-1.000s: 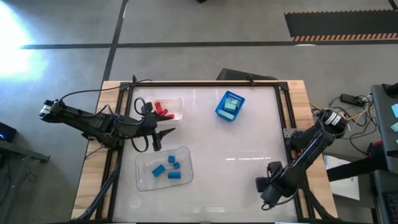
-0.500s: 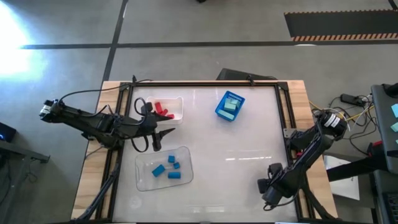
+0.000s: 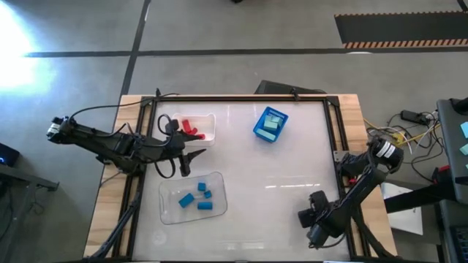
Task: Sort & place blocks by color
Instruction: Put the red block into the white bin
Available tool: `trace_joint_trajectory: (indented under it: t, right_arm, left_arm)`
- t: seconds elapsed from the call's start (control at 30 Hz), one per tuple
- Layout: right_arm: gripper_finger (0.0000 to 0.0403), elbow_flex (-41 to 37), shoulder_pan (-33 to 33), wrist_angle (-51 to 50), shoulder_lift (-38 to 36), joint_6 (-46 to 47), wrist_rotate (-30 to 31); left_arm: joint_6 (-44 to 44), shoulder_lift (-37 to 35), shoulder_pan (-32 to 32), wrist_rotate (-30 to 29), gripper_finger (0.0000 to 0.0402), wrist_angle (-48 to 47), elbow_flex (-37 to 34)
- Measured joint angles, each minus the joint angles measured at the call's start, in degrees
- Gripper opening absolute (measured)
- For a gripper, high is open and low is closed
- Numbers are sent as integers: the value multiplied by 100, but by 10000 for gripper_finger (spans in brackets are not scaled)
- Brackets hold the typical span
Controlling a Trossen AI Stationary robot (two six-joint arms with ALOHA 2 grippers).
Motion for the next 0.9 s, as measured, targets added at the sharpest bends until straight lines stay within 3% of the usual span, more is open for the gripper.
trace_joint_trajectory:
  t: [0.1, 0.27, 0.47, 0.73, 0.9]
  right_arm:
    - [210, 181, -26, -311, -35, -202, 615]
    - [210, 469, -65, -853, -131, -384, 645]
    - [210, 742, -64, -922, -335, -875, 106]
    - [210, 1333, -63, -848, -668, -873, 110]
    - [210, 1397, -63, -195, -625, -847, 76]
  left_arm:
    - [5, -5, 1, -5, 195, 31, 0]
    - [7, -23, 1, -46, 195, 77, -2]
    - [6, -23, 0, -112, 195, 91, -2]
    - [1, -12, 1, -121, 195, 92, -2]
    - [3, -10, 2, -130, 195, 92, -2]
